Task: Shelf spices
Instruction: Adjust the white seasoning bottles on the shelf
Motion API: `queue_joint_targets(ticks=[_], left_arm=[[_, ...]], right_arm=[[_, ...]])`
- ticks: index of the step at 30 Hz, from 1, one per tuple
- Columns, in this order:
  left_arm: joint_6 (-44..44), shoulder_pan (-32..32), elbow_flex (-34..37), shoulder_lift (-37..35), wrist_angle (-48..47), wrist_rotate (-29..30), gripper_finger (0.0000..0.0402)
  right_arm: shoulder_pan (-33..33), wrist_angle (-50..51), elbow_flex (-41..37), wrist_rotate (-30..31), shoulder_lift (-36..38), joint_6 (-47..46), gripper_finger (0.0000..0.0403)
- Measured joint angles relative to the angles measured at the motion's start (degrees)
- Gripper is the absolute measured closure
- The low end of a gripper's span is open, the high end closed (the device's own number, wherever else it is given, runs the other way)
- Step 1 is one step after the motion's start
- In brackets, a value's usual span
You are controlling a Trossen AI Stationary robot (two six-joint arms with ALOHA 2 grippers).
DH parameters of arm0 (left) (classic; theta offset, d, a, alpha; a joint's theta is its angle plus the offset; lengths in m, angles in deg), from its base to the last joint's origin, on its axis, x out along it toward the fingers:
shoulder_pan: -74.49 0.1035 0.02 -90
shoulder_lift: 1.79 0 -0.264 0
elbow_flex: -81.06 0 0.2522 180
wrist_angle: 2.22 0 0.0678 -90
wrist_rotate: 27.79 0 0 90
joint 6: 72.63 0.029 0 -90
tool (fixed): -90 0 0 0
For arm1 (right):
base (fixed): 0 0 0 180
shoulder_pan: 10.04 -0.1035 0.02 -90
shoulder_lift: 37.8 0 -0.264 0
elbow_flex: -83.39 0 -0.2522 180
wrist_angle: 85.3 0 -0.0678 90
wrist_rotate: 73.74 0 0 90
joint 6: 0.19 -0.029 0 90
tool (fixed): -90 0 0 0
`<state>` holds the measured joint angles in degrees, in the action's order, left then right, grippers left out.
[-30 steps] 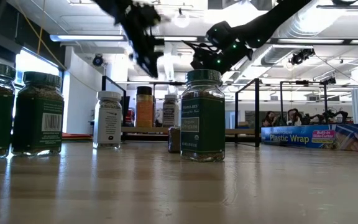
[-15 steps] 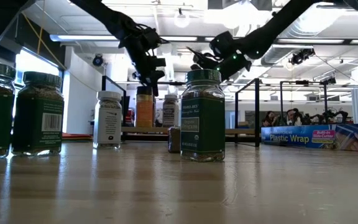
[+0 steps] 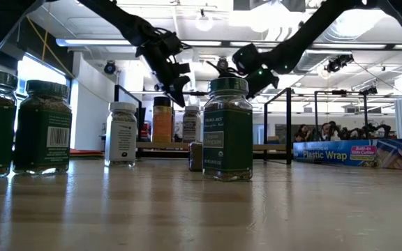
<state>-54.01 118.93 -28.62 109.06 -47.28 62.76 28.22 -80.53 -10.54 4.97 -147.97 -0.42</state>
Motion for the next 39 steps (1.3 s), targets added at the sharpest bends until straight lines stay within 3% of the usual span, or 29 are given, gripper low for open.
queue_joint_targets(ticks=[16, 25, 39], left_arm=[[-0.39, 0.0, 0.54, 0.25, 1.47, -3.29, 0.0401], [0.06, 0.02, 0.61, 3.36, 2.46, -1.44, 0.0401], [0.59, -0.36, 0.61, 4.17, 2.46, -3.09, 0.0401]], right_arm=[[-0.15, -6.35, 0.0, -2.3, -1.55, -3.92, 0.0387], [-0.55, -6.44, 0.0, -2.43, -1.55, -4.28, 0.0387], [-0.55, -6.62, 0.0, -2.16, -1.55, -3.87, 0.0387]])
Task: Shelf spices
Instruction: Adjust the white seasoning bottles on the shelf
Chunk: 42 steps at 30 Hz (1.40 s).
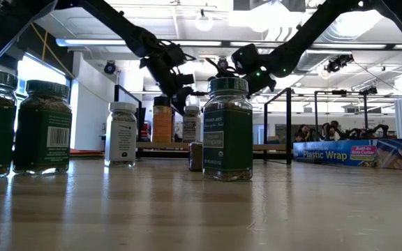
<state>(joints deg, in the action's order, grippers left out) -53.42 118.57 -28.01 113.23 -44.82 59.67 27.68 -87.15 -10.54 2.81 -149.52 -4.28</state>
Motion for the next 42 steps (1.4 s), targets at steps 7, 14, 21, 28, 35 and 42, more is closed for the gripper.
queue_joint_targets(ticks=[7, 14, 21, 28, 35, 42], left_arm=[[0.57, -0.88, 0.0, 0.0, 0.01, -0.02, 0.0401], [0.56, -1.46, 0.0, 0.0, -0.17, 0.01, 0.0401], [0.98, -1.52, 0.0, 0.0, -1.24, 0.28, 0.0401], [1.02, -1.52, 0.0, 0.0, -1.61, 0.63, 0.0401], [2.48, -1.5, 0.0, -2.41, -1.81, 5.91, 0.0401], [2.33, -1.81, -0.09, -7.33, -4.36, 4.19, 0.0401]], right_arm=[[0.0, -0.33, 0.0, 0.2, 0.0, 0.0, 0.0387], [0.06, -0.31, 0.0, 0.35, 0.0, 0.02, 0.0387], [0.13, -0.31, 0.0, 0.34, 0.0, 0.02, 0.0387], [0.15, -0.17, 0.0, 0.33, 0.0, 0.75, 0.0387], [-0.05, 3.96, -0.02, 0.96, 2.1, 3.38, 0.0387], [-2.79, 12.14, -0.02, 5.0, 4.7, 7.02, 0.0387]])
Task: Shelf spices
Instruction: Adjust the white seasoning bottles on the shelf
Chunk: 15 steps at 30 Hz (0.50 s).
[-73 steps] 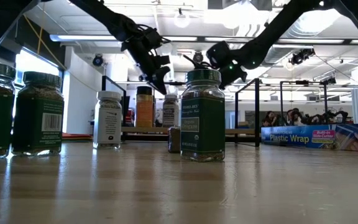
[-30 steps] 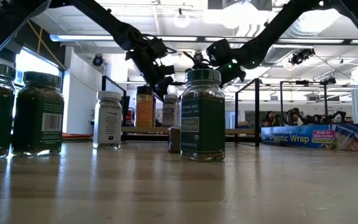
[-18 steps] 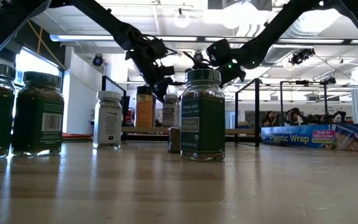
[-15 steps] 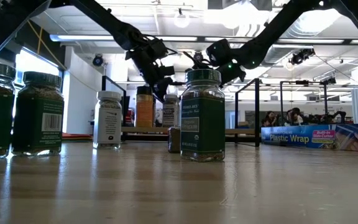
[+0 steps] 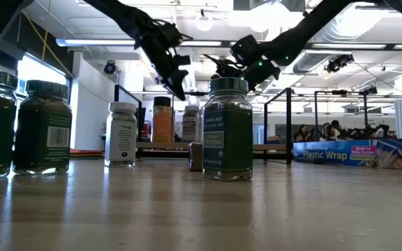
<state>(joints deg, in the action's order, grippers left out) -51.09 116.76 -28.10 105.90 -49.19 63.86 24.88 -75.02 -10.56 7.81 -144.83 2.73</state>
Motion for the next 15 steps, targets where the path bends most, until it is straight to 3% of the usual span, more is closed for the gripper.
queue_joint_targets(ticks=[7, 15], left_arm=[[-1.74, -2.89, 0.0, -1.04, -9.2, -1.15, 0.0401], [-0.92, -4.16, 0.0, -0.67, -9.64, -0.83, 0.0401]], right_arm=[[-3.13, 2.86, -0.02, 1.11, -0.15, 3.56, 0.0387], [-3.3, 2.4, 0.0, 2.19, -0.2, 3.34, 0.0387]])
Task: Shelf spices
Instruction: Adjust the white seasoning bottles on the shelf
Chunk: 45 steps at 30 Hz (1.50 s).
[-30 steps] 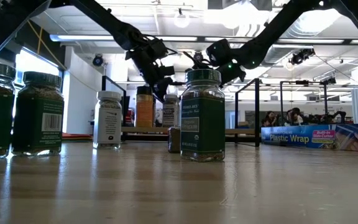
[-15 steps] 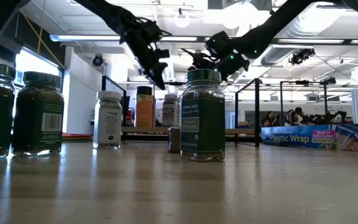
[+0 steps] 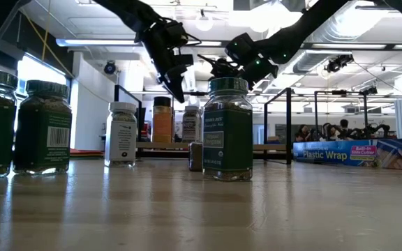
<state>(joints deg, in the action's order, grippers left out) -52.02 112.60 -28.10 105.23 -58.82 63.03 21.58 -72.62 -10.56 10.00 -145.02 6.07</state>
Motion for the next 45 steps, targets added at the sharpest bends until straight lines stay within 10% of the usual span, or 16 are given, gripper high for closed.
queue_joint_targets(ticks=[45], left_arm=[[-1.4, -0.33, 0.04, 3.26, 2.6, -2.45, 0.0401]], right_arm=[[1.03, -3.21, 0.0, 0.14, -0.09, -3.28, 0.0387]])
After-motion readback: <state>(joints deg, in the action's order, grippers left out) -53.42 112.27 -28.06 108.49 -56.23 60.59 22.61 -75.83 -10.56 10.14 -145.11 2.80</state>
